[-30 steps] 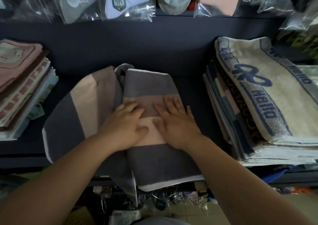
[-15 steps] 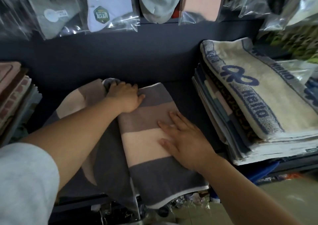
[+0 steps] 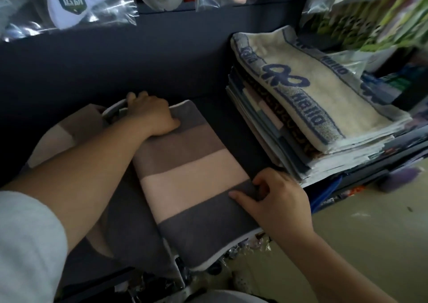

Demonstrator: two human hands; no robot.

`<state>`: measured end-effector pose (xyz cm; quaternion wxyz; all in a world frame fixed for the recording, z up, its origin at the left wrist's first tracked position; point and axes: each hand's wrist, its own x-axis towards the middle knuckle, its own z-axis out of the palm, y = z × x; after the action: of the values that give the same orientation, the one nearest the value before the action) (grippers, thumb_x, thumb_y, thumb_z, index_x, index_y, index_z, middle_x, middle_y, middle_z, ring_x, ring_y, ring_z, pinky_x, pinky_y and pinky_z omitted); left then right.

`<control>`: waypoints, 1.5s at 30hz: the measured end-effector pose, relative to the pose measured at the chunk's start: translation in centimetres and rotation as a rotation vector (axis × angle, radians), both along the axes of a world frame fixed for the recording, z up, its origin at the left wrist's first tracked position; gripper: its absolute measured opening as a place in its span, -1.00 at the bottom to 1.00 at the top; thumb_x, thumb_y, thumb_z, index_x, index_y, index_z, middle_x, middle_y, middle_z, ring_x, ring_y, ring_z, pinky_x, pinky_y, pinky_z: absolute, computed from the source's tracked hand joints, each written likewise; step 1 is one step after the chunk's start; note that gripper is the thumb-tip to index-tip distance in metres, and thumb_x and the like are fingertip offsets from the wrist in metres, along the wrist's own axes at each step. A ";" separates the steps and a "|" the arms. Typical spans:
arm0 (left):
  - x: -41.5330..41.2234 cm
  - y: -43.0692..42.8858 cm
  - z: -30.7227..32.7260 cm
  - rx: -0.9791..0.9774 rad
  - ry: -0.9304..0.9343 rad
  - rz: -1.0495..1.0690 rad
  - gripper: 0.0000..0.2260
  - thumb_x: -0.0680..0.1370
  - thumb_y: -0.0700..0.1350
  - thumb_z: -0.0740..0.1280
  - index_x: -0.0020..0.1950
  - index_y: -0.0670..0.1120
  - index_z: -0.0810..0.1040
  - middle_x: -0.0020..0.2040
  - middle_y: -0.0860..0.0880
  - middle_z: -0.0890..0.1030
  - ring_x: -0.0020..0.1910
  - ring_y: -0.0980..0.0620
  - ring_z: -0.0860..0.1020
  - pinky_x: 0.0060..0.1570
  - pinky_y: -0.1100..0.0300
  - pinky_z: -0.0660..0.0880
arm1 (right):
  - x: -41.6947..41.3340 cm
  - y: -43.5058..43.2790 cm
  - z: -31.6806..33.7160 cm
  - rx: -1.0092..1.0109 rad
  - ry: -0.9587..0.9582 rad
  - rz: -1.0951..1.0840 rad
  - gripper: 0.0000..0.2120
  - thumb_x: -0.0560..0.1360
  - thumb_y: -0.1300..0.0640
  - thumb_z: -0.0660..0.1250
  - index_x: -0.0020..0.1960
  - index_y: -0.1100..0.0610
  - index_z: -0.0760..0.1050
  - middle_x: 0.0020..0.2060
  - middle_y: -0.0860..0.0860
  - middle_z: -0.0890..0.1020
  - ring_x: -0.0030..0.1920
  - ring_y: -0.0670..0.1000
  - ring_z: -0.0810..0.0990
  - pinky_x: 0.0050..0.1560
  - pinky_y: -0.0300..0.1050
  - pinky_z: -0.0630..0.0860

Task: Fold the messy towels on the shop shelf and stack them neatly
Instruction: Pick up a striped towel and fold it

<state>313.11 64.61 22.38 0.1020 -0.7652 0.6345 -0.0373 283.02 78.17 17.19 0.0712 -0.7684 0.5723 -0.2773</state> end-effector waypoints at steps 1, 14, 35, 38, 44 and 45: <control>0.2 0.0 0.0 -0.029 0.015 -0.010 -0.58 0.51 0.27 0.22 0.11 -0.02 0.59 0.14 -0.11 0.59 0.23 -0.18 0.41 0.25 -0.09 0.24 | -0.3 0.4 0.1 0.011 0.008 -0.038 -0.53 0.30 -0.47 0.35 -0.28 -0.06 0.44 -0.41 -0.18 0.47 -0.36 -0.12 0.47 -0.42 -0.19 0.44; 1.1 2.9 0.8 -0.298 0.362 -0.159 -0.81 0.63 -0.02 0.28 0.12 -0.11 0.41 0.05 -0.23 0.61 -0.02 -0.27 0.56 -0.07 -0.07 0.49 | -0.9 1.8 0.5 0.861 -0.724 -0.004 -0.78 0.43 0.03 0.53 -0.04 0.16 0.69 -0.14 0.09 0.74 -0.10 0.12 0.72 0.04 0.25 0.62; -8.8 7.0 13.0 -0.817 0.604 -0.244 -0.85 0.62 -0.03 0.31 0.10 -0.10 0.48 -0.08 -0.08 0.56 -0.10 -0.10 0.50 -0.15 0.09 0.33 | -12.6 -0.7 16.5 0.652 -0.915 0.575 -0.58 0.34 0.04 0.54 0.04 0.31 0.56 -0.07 0.38 0.59 -0.15 0.31 0.62 -0.21 0.06 0.52; -11.5 5.0 13.9 -0.733 0.650 -0.233 -0.87 0.62 -0.04 0.31 -0.02 -0.10 0.50 -0.15 -0.04 0.55 -0.17 -0.03 0.48 -0.23 0.10 0.29 | -16.2 -1.9 17.4 0.715 -1.083 0.499 -0.56 0.34 0.05 0.56 0.14 0.23 0.63 0.06 0.32 0.65 -0.02 0.32 0.68 -0.10 0.16 0.64; -15.7 -0.2 12.9 -0.603 0.711 -0.124 -0.82 0.60 -0.02 0.34 -0.14 -0.07 0.52 -0.22 -0.03 0.55 -0.23 -0.03 0.50 -0.30 0.10 0.34 | -20.2 -5.4 16.7 0.631 -1.180 0.231 -0.80 0.31 0.04 0.43 -0.15 0.11 0.73 0.06 0.32 0.65 -0.06 0.32 0.64 0.06 0.34 0.53; -16.3 -0.9 12.9 -0.600 0.717 -0.122 -0.82 0.60 -0.02 0.34 -0.15 -0.07 0.52 -0.22 -0.03 0.55 -0.24 -0.01 0.49 -0.30 0.11 0.34 | -20.6 -5.8 16.6 0.611 -1.201 0.204 -0.76 0.31 0.04 0.44 -0.10 0.15 0.71 0.07 0.33 0.64 -0.08 0.32 0.63 0.08 0.36 0.50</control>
<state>296.85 63.73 35.32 -0.3517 -0.6870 0.6345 0.0416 262.47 72.40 33.78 0.6162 -0.4769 0.4108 -0.4734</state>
